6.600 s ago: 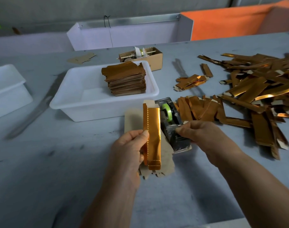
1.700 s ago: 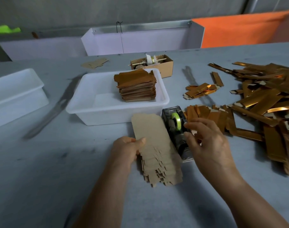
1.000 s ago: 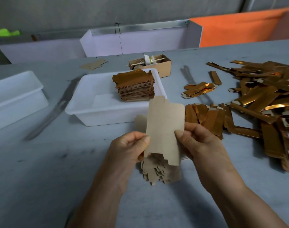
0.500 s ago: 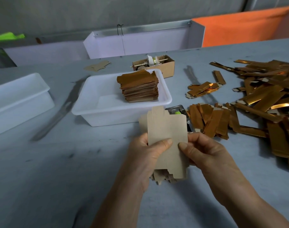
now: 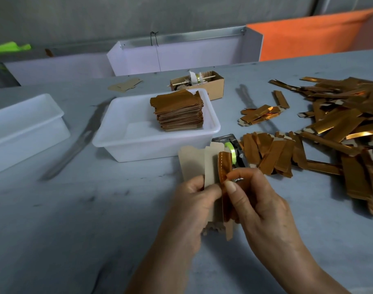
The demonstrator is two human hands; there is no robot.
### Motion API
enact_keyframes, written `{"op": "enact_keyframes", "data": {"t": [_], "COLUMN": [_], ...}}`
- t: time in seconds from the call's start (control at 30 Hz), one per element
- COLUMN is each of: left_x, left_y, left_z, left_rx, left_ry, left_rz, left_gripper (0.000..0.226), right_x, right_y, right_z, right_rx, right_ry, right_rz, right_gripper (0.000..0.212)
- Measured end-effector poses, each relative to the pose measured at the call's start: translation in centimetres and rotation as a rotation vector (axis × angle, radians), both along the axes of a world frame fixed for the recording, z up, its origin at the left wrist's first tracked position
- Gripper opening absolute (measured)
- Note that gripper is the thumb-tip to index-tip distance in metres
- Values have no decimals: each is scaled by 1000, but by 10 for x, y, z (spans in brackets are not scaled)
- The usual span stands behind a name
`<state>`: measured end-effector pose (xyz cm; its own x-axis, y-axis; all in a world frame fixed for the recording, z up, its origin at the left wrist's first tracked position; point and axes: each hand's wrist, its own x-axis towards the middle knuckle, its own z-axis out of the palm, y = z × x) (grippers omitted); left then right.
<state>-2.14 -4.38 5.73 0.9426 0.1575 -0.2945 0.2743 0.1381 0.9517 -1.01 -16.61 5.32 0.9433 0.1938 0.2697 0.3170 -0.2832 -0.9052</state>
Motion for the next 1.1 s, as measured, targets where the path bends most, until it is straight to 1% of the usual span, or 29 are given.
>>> {"op": "enact_keyframes", "data": {"t": [0.07,0.1,0.2,0.27,0.37,0.43,0.5,0.53,0.63,0.73,0.83,0.9,1.03,1.1], "left_x": [-1,-1,-4,-4,-3,-5,-5,-5,-5,-7,-6,-4,-4,-6], "left_y": [6,9,9,10,9,8,6,6,6,4,3,1,-8,-12], "left_z": [1,1,-1,-4,1,5,8,8,7,7,3,-2,-4,-4], "left_rx": [-54,-35,101,142,143,146,180,206,249,252,330,377,598,752], "left_ry": [23,8,-59,-58,-25,-14,-10,-5,2,-23,-62,-83,-176,-250], "left_rz": [-79,-109,-69,-34,-76,-128,-167,-162,-120,-80,-11,60,156,188], "left_gripper": [29,31,15,15,16,17,15,14,8,7,4,7,13,10], "right_x": [0,0,1,2,8,13,15,15,16,16,17,17,18,18], "right_y": [-2,-3,-5,-5,-10,-13,-15,-15,-12,-11,-10,-10,-7,-5], "right_z": [-1,-2,-4,-5,-5,-3,0,0,-2,-4,-6,-7,-6,-5], "right_rx": [-20,-36,-81,-20,123,251,322,335,348,361,356,352,362,378], "right_ry": [13,24,96,180,266,421,541,568,588,606,615,612,599,594], "right_rz": [-15,-11,49,49,-75,3,124,143,132,86,62,43,11,5], "right_gripper": [24,23,17,19,34,38,32,27,17,15,15,15,11,10]}}
